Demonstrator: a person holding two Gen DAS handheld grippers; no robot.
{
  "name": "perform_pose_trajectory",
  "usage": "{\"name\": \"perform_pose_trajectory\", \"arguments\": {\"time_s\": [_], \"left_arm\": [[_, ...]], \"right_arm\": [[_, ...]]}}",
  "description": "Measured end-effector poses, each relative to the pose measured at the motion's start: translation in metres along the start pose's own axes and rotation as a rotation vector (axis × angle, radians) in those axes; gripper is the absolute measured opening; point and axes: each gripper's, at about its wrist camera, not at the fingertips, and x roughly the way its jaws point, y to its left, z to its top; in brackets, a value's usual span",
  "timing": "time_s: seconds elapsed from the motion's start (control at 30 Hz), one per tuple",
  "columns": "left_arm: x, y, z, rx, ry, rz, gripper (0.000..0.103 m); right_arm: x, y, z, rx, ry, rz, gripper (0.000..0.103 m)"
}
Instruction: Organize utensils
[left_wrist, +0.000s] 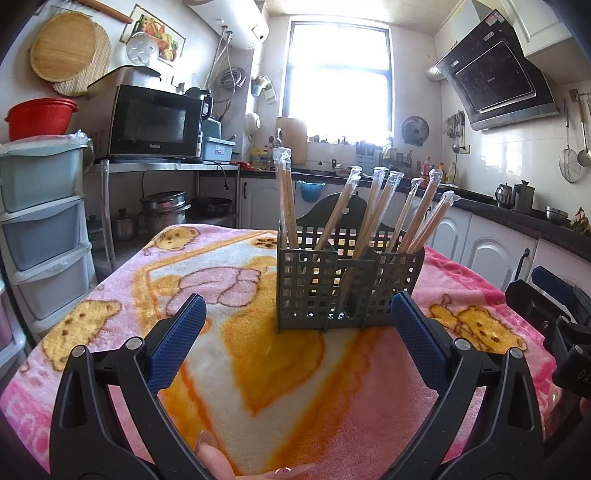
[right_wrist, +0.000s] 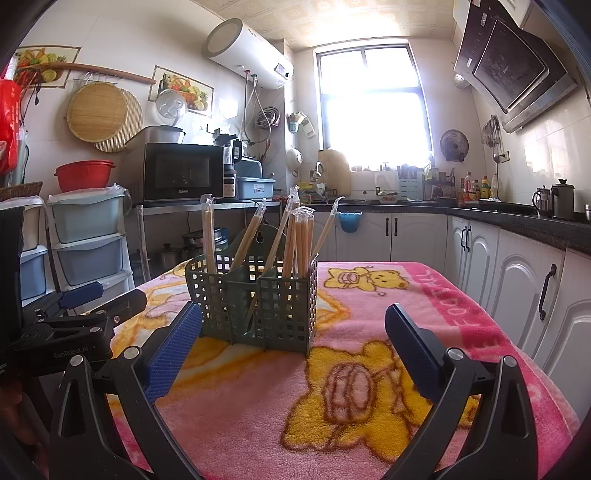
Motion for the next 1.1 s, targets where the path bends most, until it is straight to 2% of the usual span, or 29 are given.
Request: {"name": "perform_pose_trajectory", "arguments": {"time_s": [1.1], "left_arm": [[0.0004, -0.0003, -0.0014, -0.010, 0.005, 0.006, 0.093]], "right_arm": [[-0.0011, 0.0000, 0.0015, 0.010, 0.008, -0.003, 0.097]]}}
